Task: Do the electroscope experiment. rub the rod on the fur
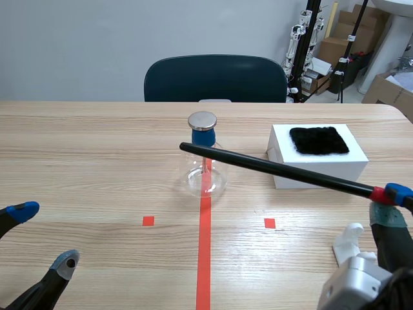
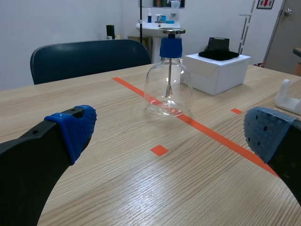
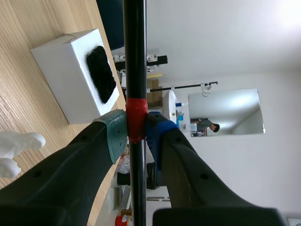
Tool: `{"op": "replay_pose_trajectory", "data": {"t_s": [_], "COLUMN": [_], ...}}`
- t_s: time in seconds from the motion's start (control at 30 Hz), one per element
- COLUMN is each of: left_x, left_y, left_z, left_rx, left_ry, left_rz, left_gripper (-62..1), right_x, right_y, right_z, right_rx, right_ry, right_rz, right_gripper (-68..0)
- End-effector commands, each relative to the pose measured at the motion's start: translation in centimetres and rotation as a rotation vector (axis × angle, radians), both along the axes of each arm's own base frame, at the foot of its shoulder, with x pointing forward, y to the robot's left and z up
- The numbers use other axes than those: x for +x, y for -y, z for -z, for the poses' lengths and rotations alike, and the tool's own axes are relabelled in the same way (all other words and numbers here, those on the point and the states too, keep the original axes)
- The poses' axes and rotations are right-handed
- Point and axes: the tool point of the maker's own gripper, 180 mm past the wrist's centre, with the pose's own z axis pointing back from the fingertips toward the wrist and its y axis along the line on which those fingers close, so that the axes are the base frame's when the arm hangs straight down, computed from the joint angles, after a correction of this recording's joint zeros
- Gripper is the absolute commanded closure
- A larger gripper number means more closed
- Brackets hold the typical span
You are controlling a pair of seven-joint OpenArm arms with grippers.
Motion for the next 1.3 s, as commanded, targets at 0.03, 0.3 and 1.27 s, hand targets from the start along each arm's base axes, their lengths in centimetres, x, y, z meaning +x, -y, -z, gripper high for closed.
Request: {"op": "replay_pose_trajectory", "data": {"t_s": [0.03, 0.3, 1.27], "left_x": [0.4, 0.3, 0.3], "left_y": [-0.2, -0.2, -0.2], "left_z": [-1.0, -1.0, -1.0], "left_rx": [-0.010, -0.011, -0.011], "left_ry": [0.039, 0.039, 0.039], "left_rz": [0.001, 0.001, 0.001], "left_gripper": [-62.3, -62.3, -62.3], "right_x": [0.7, 3.1, 11.3], "right_y": [0.2, 2.4, 9.9], "right_z": [-1.4, -2.9, -7.4], "right_rx": [0.007, 0.088, -0.096], "right_ry": [0.050, 0.102, 0.212], "right_rz": [-0.048, 0.004, 0.136], "right_gripper": [-5.5, -5.5, -5.5]}}
